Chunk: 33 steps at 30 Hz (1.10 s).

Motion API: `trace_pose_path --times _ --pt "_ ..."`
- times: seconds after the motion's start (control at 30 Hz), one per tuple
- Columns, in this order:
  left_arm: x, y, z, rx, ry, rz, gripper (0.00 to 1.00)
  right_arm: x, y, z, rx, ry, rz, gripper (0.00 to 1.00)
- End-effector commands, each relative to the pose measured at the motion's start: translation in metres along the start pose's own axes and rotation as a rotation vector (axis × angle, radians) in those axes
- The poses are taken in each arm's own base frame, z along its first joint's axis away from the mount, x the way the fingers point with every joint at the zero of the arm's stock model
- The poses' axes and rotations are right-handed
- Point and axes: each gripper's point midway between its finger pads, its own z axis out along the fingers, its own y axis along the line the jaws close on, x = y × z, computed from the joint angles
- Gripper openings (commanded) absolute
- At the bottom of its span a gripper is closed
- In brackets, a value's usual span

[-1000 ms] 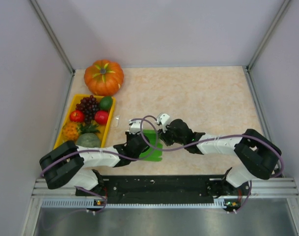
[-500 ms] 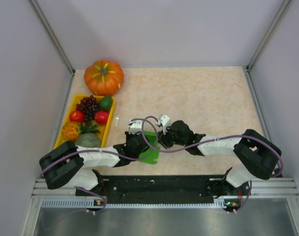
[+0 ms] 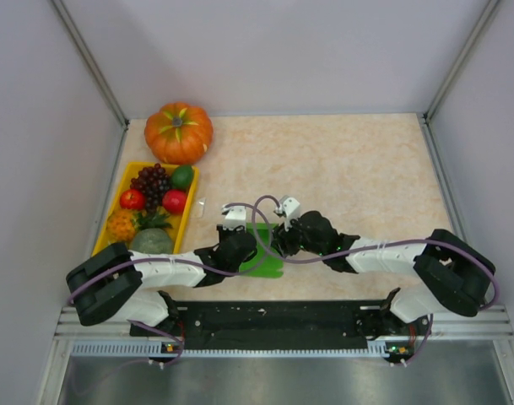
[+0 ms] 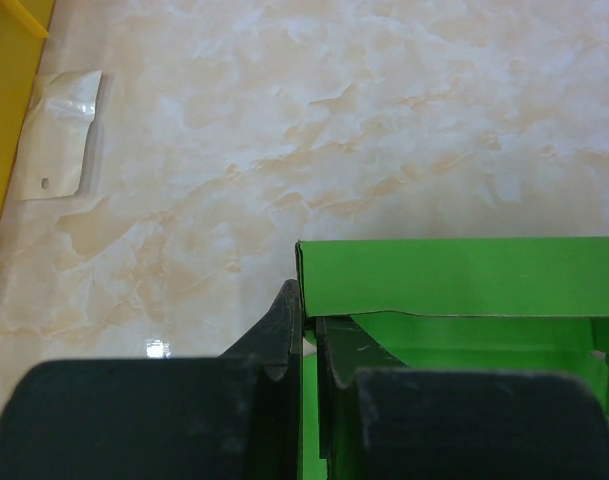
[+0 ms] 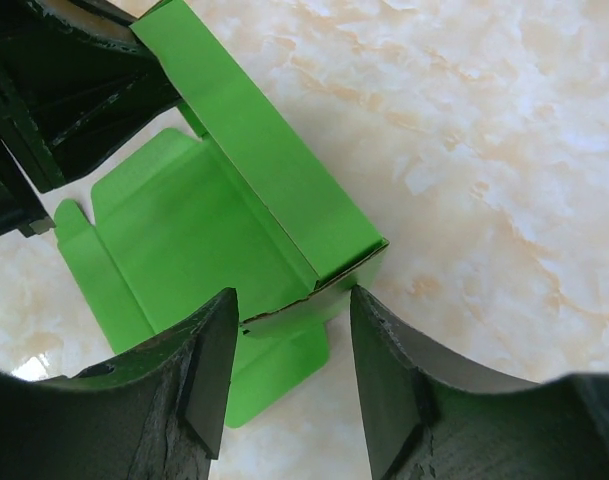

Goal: Fold the paper box

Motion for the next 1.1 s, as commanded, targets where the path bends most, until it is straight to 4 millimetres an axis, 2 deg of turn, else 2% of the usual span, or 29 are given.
trace_pose_path --times 0.0,0.07,0.1,0.17,0.23,0.37,0.4,0.47,0.5,0.63,0.77,0.87,0.9,0.97,1.07 --pt "-0.004 -0.02 -0.006 0.086 0.0 -0.039 0.0 -0.057 0.036 -0.001 -0.145 -0.154 -0.07 0.47" --pt "-0.004 -0.019 -0.005 0.084 -0.002 -0.039 0.0 -0.053 0.048 -0.005 -0.221 -0.131 -0.097 0.49" --pt "-0.004 -0.019 -0.005 0.083 -0.001 -0.038 0.0 -0.047 0.056 -0.009 -0.276 -0.116 -0.104 0.56" --pt "-0.004 -0.019 -0.005 0.084 0.0 -0.036 0.0 -0.041 0.058 -0.014 -0.293 -0.105 -0.092 0.63" --pt "-0.002 -0.019 -0.005 0.081 0.002 -0.032 0.0 -0.042 0.059 -0.025 -0.316 -0.112 -0.064 0.65" --pt "-0.002 -0.018 -0.004 0.08 0.002 -0.027 0.0 -0.039 0.047 -0.045 -0.3 -0.132 -0.021 0.69" --pt "-0.002 -0.017 -0.004 0.076 0.003 -0.024 0.0 -0.028 0.036 -0.048 -0.263 -0.103 -0.01 0.69" --pt "-0.002 -0.016 -0.005 0.074 -0.001 -0.023 0.0 -0.026 0.023 -0.055 -0.203 -0.101 0.0 0.69" --pt "-0.002 -0.015 -0.005 0.071 -0.002 -0.02 0.0 -0.023 0.007 -0.055 -0.124 -0.09 0.01 0.68" --pt "-0.001 -0.014 -0.005 0.072 -0.001 -0.014 0.0 -0.009 -0.024 -0.065 0.043 -0.062 0.029 0.63" --pt "-0.001 -0.016 -0.004 0.074 0.001 -0.013 0.0 -0.005 -0.058 -0.072 0.216 -0.063 0.111 0.46" --pt "-0.002 -0.018 -0.004 0.081 0.002 -0.01 0.0 -0.003 -0.08 -0.077 0.314 -0.06 0.185 0.4" --pt "-0.003 -0.019 -0.004 0.081 0.001 -0.009 0.0 -0.002 -0.085 -0.079 0.337 -0.064 0.201 0.4" --pt "-0.003 -0.019 -0.004 0.081 0.001 -0.005 0.0 -0.003 -0.083 -0.077 0.309 -0.055 0.191 0.39" --pt "-0.004 -0.02 -0.003 0.082 -0.002 -0.009 0.0 0.006 -0.07 -0.06 0.218 0.043 0.145 0.36"
